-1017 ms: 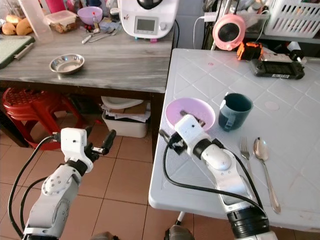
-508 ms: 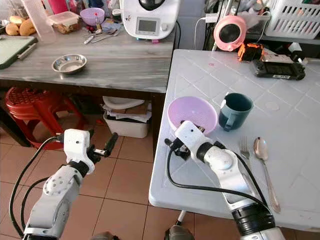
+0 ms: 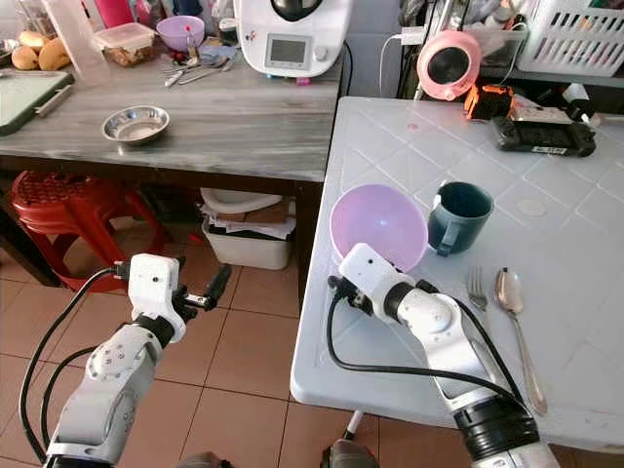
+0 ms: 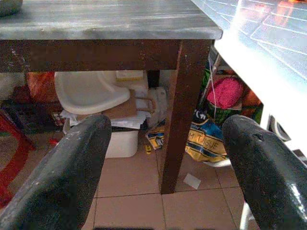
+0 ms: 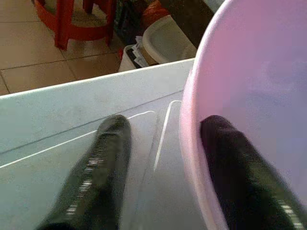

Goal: Setting the table

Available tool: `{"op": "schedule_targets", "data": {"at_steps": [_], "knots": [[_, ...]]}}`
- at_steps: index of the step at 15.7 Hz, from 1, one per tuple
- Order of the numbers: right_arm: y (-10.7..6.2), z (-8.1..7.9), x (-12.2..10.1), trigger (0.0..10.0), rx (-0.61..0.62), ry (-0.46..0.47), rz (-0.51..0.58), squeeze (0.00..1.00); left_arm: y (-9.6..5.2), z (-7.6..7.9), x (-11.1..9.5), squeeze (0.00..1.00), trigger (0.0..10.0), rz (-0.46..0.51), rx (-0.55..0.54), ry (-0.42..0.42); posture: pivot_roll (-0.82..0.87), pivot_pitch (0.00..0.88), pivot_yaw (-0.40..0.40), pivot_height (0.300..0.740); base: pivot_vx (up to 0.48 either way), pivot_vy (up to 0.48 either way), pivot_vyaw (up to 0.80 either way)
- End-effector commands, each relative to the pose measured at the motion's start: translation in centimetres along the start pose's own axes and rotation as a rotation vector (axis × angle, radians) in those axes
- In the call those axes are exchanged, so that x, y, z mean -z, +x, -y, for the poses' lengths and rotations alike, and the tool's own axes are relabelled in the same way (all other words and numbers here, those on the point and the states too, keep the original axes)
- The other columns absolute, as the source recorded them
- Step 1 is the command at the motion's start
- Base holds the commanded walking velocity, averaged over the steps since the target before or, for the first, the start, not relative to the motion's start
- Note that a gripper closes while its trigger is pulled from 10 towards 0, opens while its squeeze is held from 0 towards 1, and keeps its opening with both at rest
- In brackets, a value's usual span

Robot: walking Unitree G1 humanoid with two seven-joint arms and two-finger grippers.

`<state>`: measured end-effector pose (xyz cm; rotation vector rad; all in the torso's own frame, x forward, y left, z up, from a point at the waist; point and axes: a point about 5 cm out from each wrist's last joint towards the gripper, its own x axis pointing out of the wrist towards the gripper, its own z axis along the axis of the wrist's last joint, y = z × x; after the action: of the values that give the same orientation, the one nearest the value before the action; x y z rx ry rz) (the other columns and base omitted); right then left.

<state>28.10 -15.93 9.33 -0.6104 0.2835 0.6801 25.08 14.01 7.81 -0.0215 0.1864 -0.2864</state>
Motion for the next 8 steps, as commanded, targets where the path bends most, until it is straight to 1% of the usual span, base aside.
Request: {"op": "schedule_targets", "data": {"at_steps": [1,4,8], "knots": [[-0.04,-0.17,0.80,0.0,-0.022,-0.007,-0.054,0.00,0.10,0.02,0.17,0.00,10.0,-0.021,0.013,0.013,-0.06,0.000,0.036,0.740,0.000,0.000,0.00],[-0.10,-0.33,0.80,0.0,-0.038,-0.038,-0.052,0.00,0.15,0.11,0.33,0.00,10.0,-0.030,0.019,0.019,-0.07,0.000,0.036,0.740,0.000,0.000,0.00],[-0.27,-0.44,1.11,0.0,-0.037,-0.041,-0.068,0.00,0.24,0.19,0.46,0.00,10.0,-0.037,0.025,0.023,-0.07,0.000,0.036,0.740,0.000,0.000,0.00]]}}
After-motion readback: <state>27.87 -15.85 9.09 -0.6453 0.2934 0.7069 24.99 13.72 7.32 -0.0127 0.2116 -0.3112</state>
